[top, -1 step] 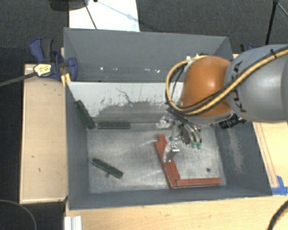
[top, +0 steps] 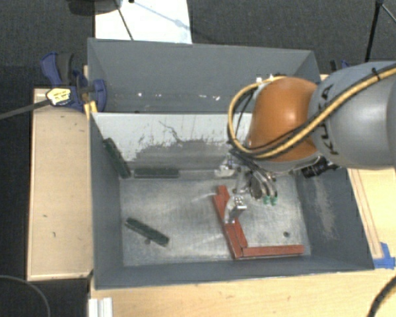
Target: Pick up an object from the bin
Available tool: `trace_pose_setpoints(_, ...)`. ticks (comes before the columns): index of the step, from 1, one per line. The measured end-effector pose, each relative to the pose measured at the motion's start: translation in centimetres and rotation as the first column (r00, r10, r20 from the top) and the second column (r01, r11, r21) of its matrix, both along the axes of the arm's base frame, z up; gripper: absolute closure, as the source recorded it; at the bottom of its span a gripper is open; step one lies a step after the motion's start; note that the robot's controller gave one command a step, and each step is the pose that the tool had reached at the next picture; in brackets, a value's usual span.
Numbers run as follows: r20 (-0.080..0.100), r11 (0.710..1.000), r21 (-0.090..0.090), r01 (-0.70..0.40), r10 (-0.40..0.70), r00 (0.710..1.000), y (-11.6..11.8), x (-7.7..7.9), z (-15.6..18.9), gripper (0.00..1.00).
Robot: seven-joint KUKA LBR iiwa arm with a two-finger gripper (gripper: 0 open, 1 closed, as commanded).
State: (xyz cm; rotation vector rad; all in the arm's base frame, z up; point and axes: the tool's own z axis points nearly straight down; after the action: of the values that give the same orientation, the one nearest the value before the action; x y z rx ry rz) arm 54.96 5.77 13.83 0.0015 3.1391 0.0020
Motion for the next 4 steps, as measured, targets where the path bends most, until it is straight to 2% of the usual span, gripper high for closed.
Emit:
trace_pose_setpoints(1, 0.029, 0.999, 0.002, 0.043, -0.043, 0.999, -5.0, -2.1, -5.9, 1.00)
trace_pose_setpoints(2, -0.004, 0.999, 0.001, 0.042, -0.042, 0.999, -4.9, -2.9, -6.3, 0.00)
trace_pose_setpoints(3, -0.004, 0.999, 0.001, 0.043, -0.043, 0.999, -4.9, -2.9, -6.3, 0.00)
trace_pose_setpoints(4, 0.013, 0.991, 0.004, 0.131, -0.131, 0.991, -0.6, -1.7, -6.2, 1.00)
